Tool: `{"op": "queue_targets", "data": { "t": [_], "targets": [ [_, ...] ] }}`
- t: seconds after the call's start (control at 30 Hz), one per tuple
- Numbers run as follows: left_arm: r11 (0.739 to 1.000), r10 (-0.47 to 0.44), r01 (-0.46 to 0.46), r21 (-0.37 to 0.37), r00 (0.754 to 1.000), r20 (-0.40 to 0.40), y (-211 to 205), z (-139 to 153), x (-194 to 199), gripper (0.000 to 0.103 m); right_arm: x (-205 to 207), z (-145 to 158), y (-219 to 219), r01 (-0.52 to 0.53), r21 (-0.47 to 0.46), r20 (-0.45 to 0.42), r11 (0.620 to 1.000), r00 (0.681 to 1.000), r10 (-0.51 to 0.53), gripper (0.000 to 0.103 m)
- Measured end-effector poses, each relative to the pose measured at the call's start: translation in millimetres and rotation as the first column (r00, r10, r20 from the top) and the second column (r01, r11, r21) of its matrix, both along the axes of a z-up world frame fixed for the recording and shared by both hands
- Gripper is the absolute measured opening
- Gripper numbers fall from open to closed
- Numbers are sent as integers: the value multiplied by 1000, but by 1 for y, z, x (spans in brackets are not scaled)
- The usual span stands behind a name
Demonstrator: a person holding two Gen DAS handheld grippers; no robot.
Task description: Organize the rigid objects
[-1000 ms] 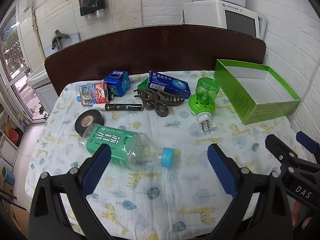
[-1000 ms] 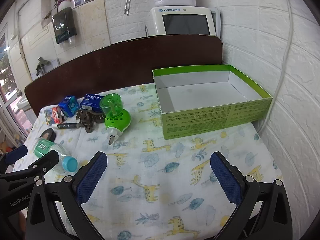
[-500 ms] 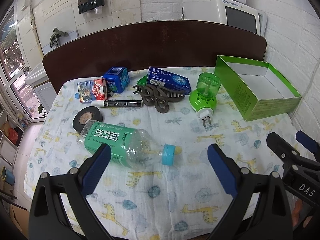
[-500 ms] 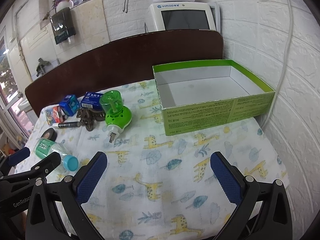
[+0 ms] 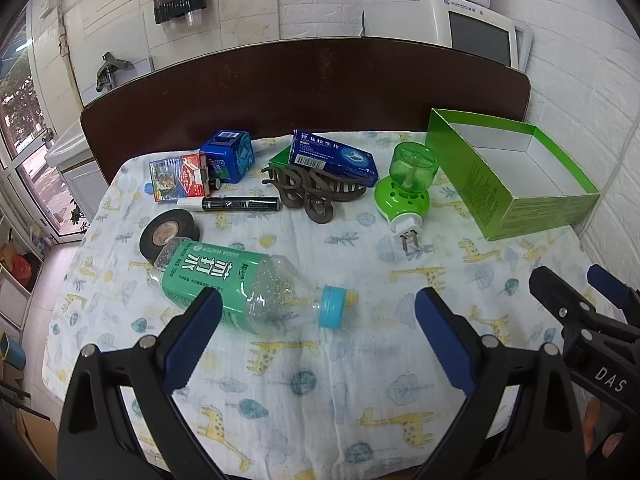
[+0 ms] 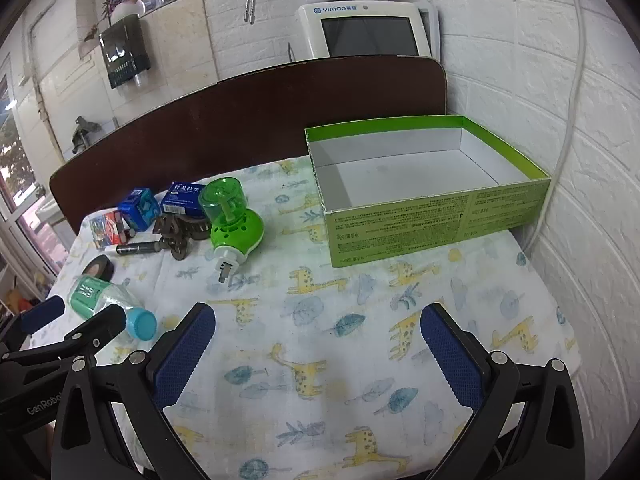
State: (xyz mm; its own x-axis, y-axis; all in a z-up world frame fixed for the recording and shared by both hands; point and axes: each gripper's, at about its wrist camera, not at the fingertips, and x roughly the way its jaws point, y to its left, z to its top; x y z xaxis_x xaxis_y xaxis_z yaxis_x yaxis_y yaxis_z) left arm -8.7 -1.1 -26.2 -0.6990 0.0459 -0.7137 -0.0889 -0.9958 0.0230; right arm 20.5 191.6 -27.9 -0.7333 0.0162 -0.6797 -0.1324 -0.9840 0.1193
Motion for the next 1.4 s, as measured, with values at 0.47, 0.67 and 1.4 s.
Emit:
{"op": "queue_targets", "data": {
  "t": [0.47, 0.67, 1.4],
  "targets": [
    [997, 70, -71, 24, 997, 6, -27, 1, -4, 97, 1, -3, -4, -18, -1, 8, 1000, 1000, 18, 96],
    [985, 160, -159, 70, 987, -2, -69, 4, -8, 96, -3, -8, -15, -51, -19, 29, 999, 998, 51, 89],
    [986, 153, -152, 67, 988, -1, -142, -19, -34, 97, -34, -25, -103, -289, -136, 149, 948, 940, 308, 50]
  ]
}}
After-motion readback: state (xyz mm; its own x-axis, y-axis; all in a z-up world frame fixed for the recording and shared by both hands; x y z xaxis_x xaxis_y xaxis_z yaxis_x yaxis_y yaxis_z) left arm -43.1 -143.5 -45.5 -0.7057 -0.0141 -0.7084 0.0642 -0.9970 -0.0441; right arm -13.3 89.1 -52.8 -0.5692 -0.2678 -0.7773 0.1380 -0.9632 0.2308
